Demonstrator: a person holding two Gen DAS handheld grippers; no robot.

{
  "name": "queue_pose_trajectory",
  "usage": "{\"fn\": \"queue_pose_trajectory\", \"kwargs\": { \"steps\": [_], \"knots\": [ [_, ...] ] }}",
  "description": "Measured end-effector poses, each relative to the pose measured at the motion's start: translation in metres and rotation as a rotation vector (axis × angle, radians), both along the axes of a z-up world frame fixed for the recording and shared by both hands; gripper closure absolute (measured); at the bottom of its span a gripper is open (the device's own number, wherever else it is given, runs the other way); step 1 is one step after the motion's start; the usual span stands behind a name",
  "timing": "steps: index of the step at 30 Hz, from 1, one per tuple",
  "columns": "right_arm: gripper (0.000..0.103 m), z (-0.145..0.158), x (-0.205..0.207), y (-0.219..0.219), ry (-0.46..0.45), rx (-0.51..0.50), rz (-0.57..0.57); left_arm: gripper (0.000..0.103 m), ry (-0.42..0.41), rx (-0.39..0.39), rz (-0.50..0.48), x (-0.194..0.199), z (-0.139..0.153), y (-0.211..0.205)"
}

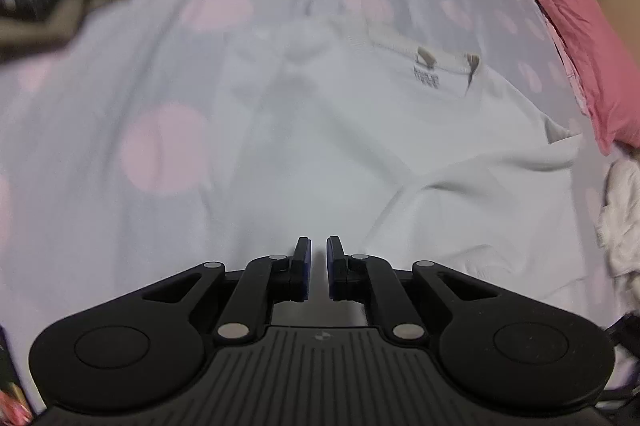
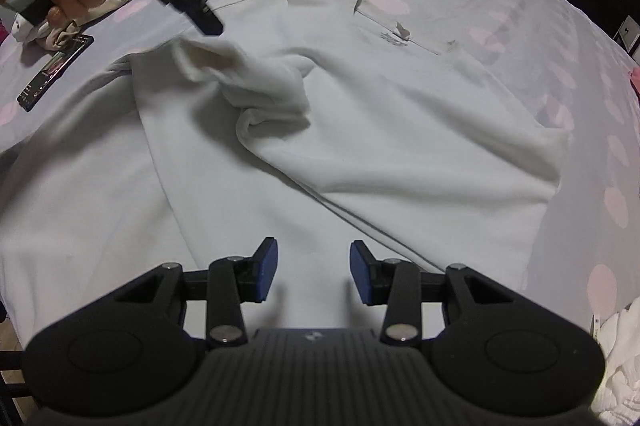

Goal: Fold clothes

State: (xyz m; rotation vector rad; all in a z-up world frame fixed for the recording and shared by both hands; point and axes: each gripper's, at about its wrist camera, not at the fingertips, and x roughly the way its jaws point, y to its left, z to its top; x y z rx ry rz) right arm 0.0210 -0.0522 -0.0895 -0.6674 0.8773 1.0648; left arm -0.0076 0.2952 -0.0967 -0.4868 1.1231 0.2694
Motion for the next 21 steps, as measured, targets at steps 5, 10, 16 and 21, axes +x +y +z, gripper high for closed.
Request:
{"fn": "queue_pose_trajectory", "kwargs": {
  "steps": [5,10,16,21],
  "knots": [
    [0.06,-0.004,0.0,0.015,-0.009,-0.01,-0.009,0.059,-0.07,0.108,-0.193,-0.006,0.011,-0.032],
    [0.06,-0.001,-0.007,0.028,-0.032,0.018,0.031,0.062,-0.019,0.022,-0.277,-0.019,0.0,-0.054],
    [0.058,-0.003,-0.03,0.047,-0.115,0.078,0.138,0.059,0.029,-0.133,-0.291,-0.04,-0.015,-0.067],
    [0.055,-0.008,-0.077,0.072,-0.343,0.085,0.417,0.059,0.06,-0.22,-0.239,-0.055,-0.025,-0.064]
  ]
}}
